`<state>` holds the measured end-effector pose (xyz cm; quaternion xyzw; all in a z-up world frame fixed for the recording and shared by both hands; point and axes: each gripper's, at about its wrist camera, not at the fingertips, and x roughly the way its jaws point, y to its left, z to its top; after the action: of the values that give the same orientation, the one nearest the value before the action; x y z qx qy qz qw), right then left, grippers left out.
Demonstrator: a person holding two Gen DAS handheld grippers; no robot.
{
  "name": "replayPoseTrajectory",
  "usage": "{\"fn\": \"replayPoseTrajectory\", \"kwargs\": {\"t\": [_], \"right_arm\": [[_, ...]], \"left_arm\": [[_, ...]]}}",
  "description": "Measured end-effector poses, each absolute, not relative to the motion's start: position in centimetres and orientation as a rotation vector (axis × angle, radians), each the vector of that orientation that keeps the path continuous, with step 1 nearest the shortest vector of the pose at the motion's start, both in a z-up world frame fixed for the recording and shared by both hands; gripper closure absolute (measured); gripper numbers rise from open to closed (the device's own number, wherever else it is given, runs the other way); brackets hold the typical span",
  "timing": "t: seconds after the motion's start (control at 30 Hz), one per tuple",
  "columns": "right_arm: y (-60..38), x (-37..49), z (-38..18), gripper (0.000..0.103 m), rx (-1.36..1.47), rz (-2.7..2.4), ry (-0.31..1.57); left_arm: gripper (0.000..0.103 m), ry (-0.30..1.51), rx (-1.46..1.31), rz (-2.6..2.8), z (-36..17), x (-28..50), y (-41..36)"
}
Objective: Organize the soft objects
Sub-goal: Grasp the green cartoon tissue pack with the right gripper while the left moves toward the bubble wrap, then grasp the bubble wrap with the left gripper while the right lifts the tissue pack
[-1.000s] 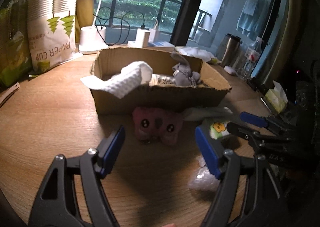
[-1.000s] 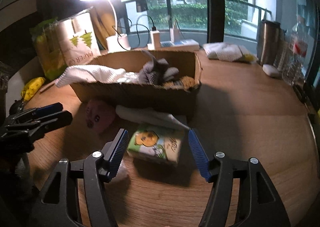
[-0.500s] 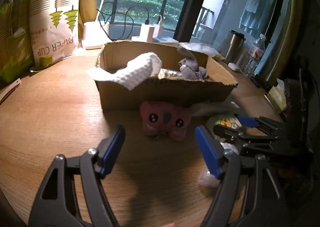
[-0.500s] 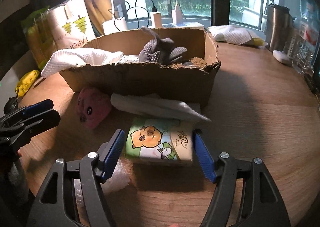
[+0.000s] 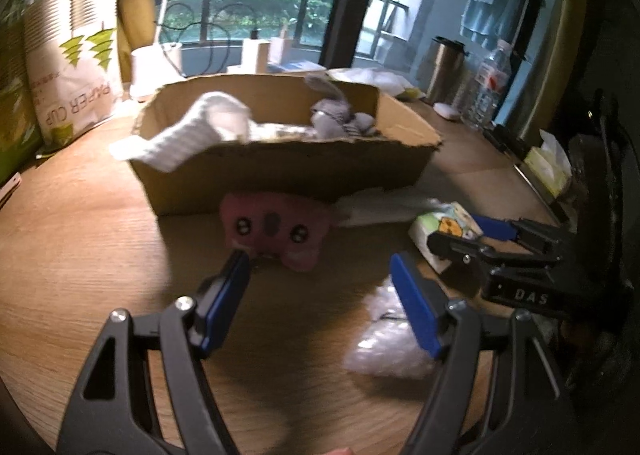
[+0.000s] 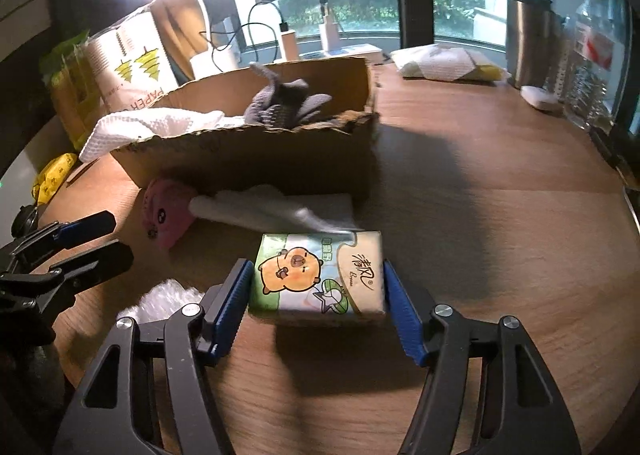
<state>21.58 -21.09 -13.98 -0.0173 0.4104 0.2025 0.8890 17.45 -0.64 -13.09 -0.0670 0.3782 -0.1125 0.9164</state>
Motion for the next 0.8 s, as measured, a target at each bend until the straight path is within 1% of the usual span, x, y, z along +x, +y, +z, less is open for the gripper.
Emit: {"fn": "replayPoseTrajectory", "kwargs": {"t": [0.3,0.8], "right_arm": [[-23.6,20.5,-13.6,0.035,0.006,0.399,0.828],[-24.9,19.7,-12.6,0.035,0.013,0.386,0.800]], "left_arm": [[0.029,0.837,-0.041,-0.310,-14.0,16.7,-4.8],[0.029,0.839,0.021,-0.400,-13.9,15.6,-6.7]]}}
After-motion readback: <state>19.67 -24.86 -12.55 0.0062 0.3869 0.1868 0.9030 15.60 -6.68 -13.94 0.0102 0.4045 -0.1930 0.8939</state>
